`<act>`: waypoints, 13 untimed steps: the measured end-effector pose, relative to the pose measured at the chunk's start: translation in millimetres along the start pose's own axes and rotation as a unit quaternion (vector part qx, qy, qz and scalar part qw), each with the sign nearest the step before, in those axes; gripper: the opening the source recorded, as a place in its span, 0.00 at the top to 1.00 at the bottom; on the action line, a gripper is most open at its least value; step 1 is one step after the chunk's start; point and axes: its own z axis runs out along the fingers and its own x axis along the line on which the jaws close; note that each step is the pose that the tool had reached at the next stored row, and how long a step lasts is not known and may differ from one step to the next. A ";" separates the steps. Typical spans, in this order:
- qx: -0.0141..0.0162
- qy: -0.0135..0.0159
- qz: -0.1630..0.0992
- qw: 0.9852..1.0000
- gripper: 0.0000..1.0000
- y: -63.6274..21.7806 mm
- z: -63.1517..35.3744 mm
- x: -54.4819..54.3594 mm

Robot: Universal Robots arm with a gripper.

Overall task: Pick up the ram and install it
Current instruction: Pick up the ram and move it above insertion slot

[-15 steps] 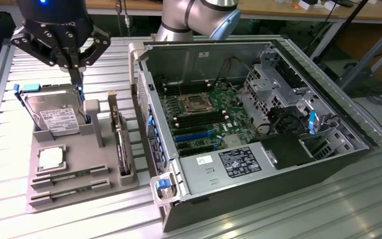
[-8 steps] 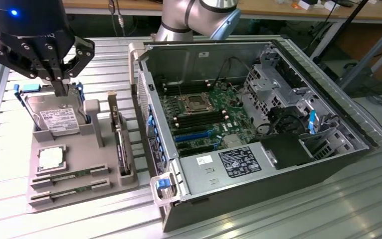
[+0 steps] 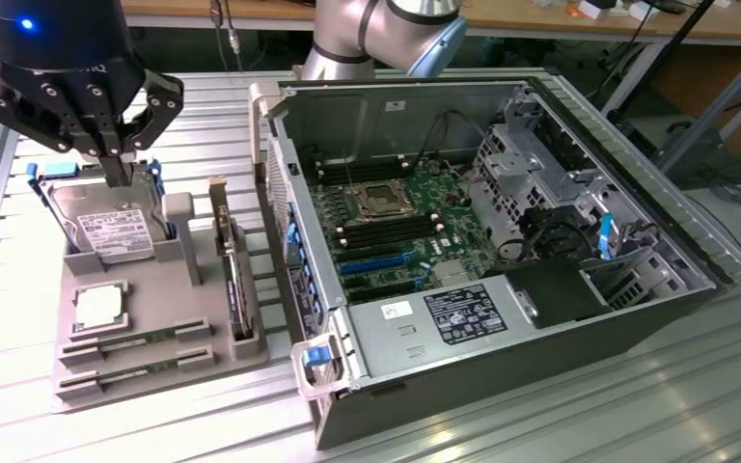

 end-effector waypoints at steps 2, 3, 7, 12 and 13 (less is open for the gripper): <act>0.000 0.000 0.000 1.000 0.90 0.0 0.0 0.0; 0.000 0.000 0.000 1.000 0.90 0.0 0.0 0.0; -0.001 0.003 -0.014 1.000 0.84 -14.5 12.3 -0.7; -0.003 0.007 -0.097 0.995 0.58 -15.2 25.4 -0.4; -0.003 0.007 -0.115 0.993 0.58 -15.3 27.9 -0.3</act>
